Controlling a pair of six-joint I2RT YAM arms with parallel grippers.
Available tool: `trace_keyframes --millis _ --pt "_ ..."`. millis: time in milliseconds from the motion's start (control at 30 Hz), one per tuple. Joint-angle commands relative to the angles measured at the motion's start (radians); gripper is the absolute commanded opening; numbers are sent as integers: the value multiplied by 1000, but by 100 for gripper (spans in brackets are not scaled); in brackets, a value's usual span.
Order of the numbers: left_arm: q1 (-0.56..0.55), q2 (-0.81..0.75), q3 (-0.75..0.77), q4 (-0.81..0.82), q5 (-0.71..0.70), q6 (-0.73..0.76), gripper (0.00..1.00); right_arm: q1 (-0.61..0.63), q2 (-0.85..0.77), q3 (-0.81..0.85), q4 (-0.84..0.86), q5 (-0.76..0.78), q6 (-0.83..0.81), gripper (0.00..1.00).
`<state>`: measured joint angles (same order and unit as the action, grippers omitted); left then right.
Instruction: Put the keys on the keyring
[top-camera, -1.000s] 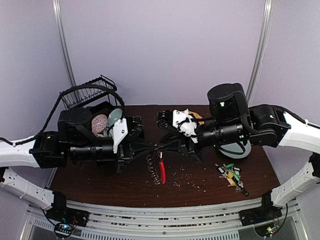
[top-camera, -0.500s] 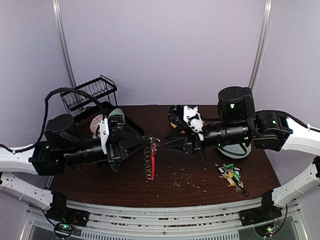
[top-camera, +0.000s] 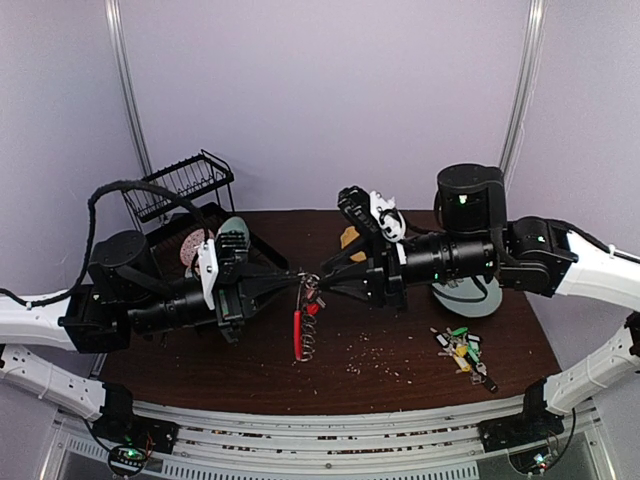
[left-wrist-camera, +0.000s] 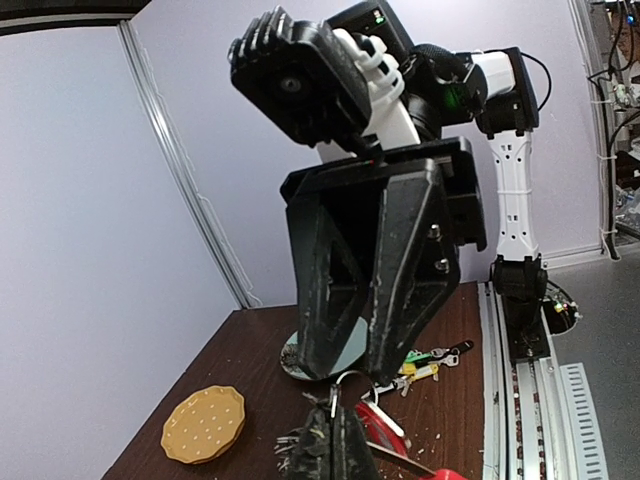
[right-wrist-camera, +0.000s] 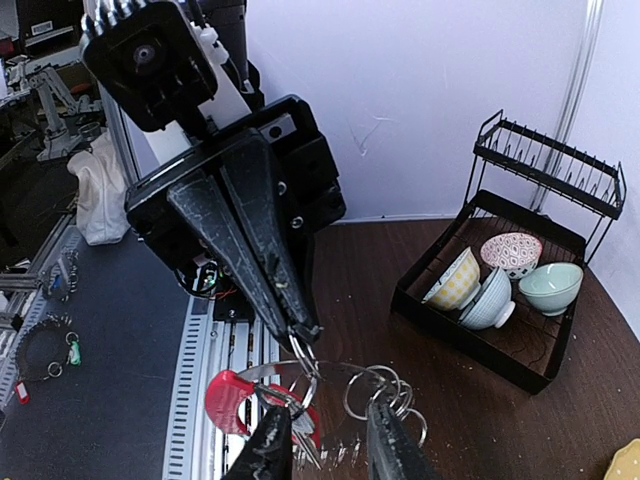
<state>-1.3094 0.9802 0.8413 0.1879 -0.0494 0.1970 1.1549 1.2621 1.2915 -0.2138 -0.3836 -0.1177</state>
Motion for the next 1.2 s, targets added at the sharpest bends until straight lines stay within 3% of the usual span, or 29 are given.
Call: trace_keyframes --millis 0,133,300,667,867,1100,1133,1167 --pt "-8 -7 -3 85 -13 21 0 0 24 29 54 -56 57 23" --pt "-11 -12 -8 94 -20 25 0 -1 34 33 54 -73 52 19" --pt "-14 -16 -21 114 -26 35 0 -1 40 35 48 -77 49 0" --pt "-14 -36 -138 430 164 67 0 -1 103 75 9 -145 20 0" --pt "-14 -45 -147 492 227 74 0 -3 133 108 -96 -200 -40 0" --pt "-14 -28 -156 544 232 38 0 -2 153 118 -86 -201 -37 0" --pt "-14 -34 -169 566 237 28 0 -3 155 118 -91 -182 -37 5" --pt "-14 -37 -172 579 238 22 0 -3 153 118 -99 -155 -38 19"
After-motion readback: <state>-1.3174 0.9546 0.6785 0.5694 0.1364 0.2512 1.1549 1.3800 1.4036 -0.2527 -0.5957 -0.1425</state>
